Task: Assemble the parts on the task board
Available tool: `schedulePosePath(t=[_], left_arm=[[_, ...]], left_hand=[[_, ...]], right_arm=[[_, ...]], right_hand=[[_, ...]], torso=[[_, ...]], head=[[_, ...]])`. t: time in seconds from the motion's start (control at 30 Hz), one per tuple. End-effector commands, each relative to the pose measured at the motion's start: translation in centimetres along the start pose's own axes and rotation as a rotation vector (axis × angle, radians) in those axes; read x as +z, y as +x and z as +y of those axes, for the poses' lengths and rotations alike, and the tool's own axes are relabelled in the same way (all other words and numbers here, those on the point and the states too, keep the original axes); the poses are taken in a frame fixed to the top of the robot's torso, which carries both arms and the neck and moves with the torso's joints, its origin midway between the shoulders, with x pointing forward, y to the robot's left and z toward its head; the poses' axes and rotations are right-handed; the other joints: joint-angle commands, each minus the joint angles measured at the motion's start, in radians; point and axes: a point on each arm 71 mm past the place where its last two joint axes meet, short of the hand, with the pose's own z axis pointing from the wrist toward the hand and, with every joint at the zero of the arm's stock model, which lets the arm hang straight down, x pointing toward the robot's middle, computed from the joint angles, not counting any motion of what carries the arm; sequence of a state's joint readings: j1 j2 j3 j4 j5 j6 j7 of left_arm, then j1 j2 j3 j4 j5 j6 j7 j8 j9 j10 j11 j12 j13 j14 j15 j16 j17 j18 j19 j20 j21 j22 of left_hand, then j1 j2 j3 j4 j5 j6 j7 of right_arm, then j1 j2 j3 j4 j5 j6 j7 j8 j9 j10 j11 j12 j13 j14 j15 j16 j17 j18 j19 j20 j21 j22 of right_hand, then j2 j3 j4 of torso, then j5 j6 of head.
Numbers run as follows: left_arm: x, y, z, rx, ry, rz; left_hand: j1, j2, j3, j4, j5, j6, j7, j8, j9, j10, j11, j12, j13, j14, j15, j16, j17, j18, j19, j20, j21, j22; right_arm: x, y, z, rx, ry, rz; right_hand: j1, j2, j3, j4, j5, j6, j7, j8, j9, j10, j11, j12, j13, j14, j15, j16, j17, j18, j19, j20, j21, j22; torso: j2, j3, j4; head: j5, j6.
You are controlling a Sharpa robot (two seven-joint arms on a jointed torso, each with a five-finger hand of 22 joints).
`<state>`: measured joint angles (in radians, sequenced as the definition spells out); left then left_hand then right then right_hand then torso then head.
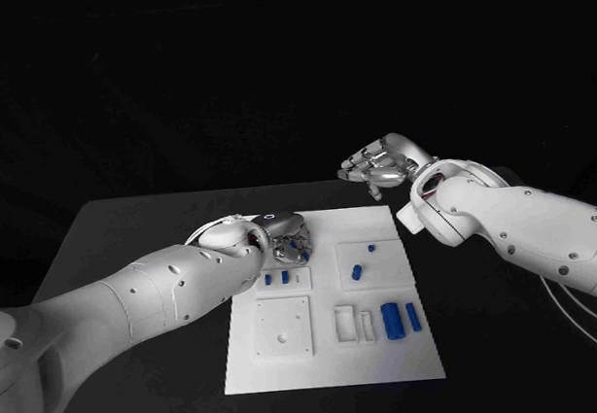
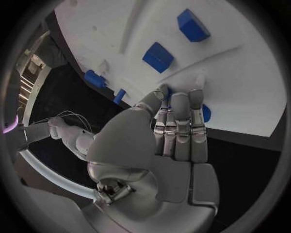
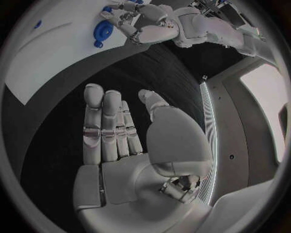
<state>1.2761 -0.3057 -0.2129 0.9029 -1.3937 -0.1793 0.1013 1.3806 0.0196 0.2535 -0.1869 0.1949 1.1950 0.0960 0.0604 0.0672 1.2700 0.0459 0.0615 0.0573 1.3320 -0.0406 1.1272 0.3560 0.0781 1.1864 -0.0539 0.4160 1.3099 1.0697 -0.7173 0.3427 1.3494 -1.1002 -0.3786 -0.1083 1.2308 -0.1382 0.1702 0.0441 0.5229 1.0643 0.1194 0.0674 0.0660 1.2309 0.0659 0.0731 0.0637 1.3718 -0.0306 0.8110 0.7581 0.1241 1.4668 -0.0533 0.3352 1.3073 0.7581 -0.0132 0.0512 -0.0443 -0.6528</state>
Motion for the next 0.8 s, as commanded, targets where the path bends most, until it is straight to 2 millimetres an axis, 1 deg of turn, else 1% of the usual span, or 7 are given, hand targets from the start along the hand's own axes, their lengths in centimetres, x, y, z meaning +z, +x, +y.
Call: schedulePosePath(t=[0.03,0.3,0.5,0.6,0.7,0.73,0.8], left_arm=[[-0.2,0.9,0.1,-0.025,-0.006,0.021],[-1.0,0.5,0.5,-0.085,-0.009,-0.025],[-1.5,-0.5,0.8,-0.132,-0.017,-0.072],[-1.8,-1.0,0.8,-0.161,-0.017,-0.091],[-2.3,-1.6,1.0,-0.185,-0.017,-0.102],[-2.5,-1.7,1.0,-0.192,-0.017,-0.104],[-2.9,-2.0,1.2,-0.202,-0.019,-0.106]], left_hand=[[-0.001,0.007,-0.006,-0.003,0.005,0.007,-0.001,0.003,0.001,0.004,0.001,-0.004,0.001,0.007,-0.001,0.002,0.002,0.014,-0.002,-0.006,0.007,0.019],[-0.008,0.008,-0.009,-0.002,-0.001,0.009,-0.002,0.003,0.001,0.004,0.000,-0.003,0.001,0.011,-0.001,0.002,0.003,0.013,0.001,-0.006,0.010,0.018],[-0.010,0.005,-0.012,-0.002,-0.004,0.010,-0.003,0.003,0.001,0.004,0.000,-0.003,0.001,0.012,-0.001,0.002,0.003,0.013,0.002,-0.006,0.010,0.018],[-0.009,0.006,-0.015,-0.002,-0.002,0.009,-0.003,0.003,0.001,0.003,0.000,-0.004,0.001,0.014,-0.002,0.000,0.003,0.012,0.005,-0.006,0.006,0.017],[-0.008,0.007,-0.014,-0.003,-0.002,0.008,-0.002,0.003,0.000,0.002,0.000,-0.004,0.001,0.013,-0.001,-0.002,0.003,0.012,0.005,-0.006,0.005,0.017],[-0.008,0.007,-0.014,-0.003,-0.002,0.008,-0.002,0.003,0.000,0.002,0.000,-0.004,0.001,0.013,-0.001,-0.002,0.003,0.012,0.005,-0.006,0.005,0.017],[-0.008,0.007,-0.014,-0.003,-0.002,0.008,-0.002,0.003,0.000,0.002,0.000,-0.004,0.001,0.013,-0.001,-0.002,0.003,0.012,0.005,-0.006,0.005,0.017]], right_arm=[[0.0,0.1,0.2,-0.009,-0.017,0.011],[0.0,-0.1,0.1,-0.011,-0.014,0.008],[0.0,-0.1,0.1,-0.011,-0.015,0.009],[0.0,-0.1,0.1,-0.011,-0.015,0.007],[-0.1,-0.2,0.0,-0.011,-0.013,0.005],[-0.1,-0.2,0.0,-0.012,-0.013,0.004],[-0.1,-0.3,-0.1,-0.012,-0.011,0.003]], right_hand=[[-0.008,-0.004,0.003,0.001,0.004,0.003,0.001,-0.004,0.000,-0.004,0.001,-0.005,-0.001,-0.005,0.004,0.006,-0.001,0.017,0.027,0.006,-0.005,0.035],[-0.008,-0.004,0.003,0.001,0.004,0.003,0.001,-0.004,0.000,-0.004,0.001,-0.005,-0.001,-0.005,0.004,0.006,-0.001,0.017,0.027,0.006,-0.005,0.035],[-0.008,-0.004,0.003,0.001,0.004,0.003,0.001,-0.004,0.000,-0.004,0.001,-0.005,-0.001,-0.005,0.004,0.006,-0.001,0.017,0.027,0.006,-0.005,0.035],[-0.008,-0.004,0.003,0.001,0.004,0.003,0.001,-0.004,0.000,-0.004,0.001,-0.005,-0.001,-0.005,0.004,0.006,-0.001,0.017,0.027,0.006,-0.005,0.035],[-0.008,-0.004,0.003,0.002,0.006,0.004,0.001,-0.005,0.000,-0.005,0.001,-0.005,-0.001,-0.006,0.004,0.008,-0.004,0.017,0.028,0.006,-0.007,0.036],[-0.008,-0.004,0.003,0.002,0.006,0.004,0.001,-0.005,0.000,-0.005,0.001,-0.005,-0.001,-0.006,0.004,0.008,-0.004,0.017,0.028,0.006,-0.007,0.036],[-0.008,-0.004,0.003,0.002,0.006,0.004,0.001,-0.005,0.000,-0.005,0.001,-0.005,-0.001,-0.006,0.004,0.008,-0.004,0.017,0.028,0.006,-0.007,0.036]], torso=[[-0.001,-0.0006,0.0000],[-0.002,-0.0018,0.0015],[-0.002,-0.0023,0.0010],[-0.003,-0.0032,0.0017],[-0.003,-0.0029,0.0014],[-0.004,-0.0036,0.0020],[-0.003,-0.0029,0.0021]], head=[[0.001,0.003],[0.001,0.005],[0.004,0.010],[0.006,0.010],[0.006,0.011],[0.006,0.010],[0.006,0.010]])
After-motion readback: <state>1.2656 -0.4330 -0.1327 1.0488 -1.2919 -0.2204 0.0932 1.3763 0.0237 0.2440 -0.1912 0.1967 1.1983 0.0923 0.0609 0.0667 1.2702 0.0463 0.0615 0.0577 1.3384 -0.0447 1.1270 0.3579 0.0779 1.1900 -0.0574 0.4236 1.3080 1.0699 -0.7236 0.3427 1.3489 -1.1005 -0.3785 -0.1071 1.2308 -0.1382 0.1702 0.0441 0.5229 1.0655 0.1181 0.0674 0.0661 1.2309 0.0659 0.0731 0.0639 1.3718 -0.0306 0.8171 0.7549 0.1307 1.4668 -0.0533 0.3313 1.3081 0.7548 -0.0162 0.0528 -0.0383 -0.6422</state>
